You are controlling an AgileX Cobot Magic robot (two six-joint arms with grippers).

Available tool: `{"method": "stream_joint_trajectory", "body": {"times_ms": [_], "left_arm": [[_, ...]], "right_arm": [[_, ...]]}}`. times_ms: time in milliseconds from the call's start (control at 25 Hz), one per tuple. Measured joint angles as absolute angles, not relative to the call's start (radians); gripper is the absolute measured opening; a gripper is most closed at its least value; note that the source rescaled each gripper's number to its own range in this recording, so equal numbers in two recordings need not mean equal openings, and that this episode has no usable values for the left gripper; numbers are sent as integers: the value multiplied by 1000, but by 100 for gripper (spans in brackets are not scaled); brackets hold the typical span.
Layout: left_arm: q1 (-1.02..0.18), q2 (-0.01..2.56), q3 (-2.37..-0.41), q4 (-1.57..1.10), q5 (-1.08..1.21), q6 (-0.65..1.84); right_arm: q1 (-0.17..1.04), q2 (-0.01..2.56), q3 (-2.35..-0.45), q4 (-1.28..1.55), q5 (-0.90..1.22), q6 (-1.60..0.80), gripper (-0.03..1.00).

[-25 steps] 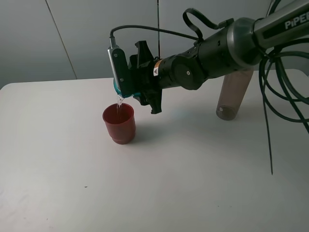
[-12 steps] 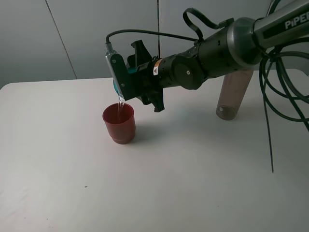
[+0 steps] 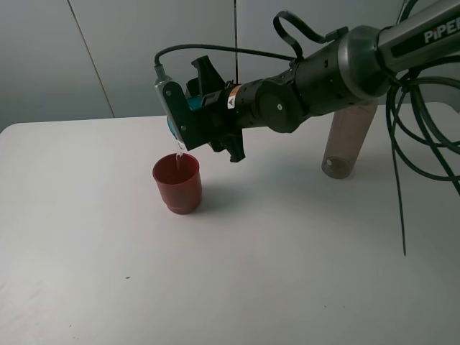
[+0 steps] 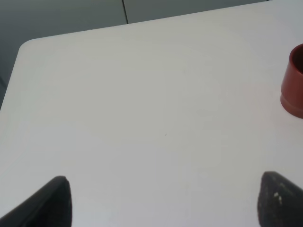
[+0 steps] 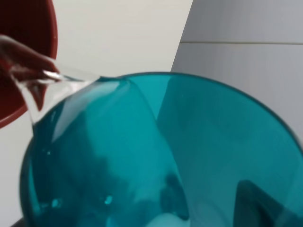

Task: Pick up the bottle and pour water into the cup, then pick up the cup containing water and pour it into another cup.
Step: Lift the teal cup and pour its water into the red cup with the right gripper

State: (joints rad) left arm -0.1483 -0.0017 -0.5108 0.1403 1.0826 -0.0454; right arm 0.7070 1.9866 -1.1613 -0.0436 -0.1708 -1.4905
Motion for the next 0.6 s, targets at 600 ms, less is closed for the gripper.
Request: {"method": "stream_joint_trajectory", "body": {"times_ms": [600], "left_arm": [[-148, -2, -511, 140, 1083, -45]], "right_arm": [[707, 1987, -1161, -12, -224, -1638, 11]]}}
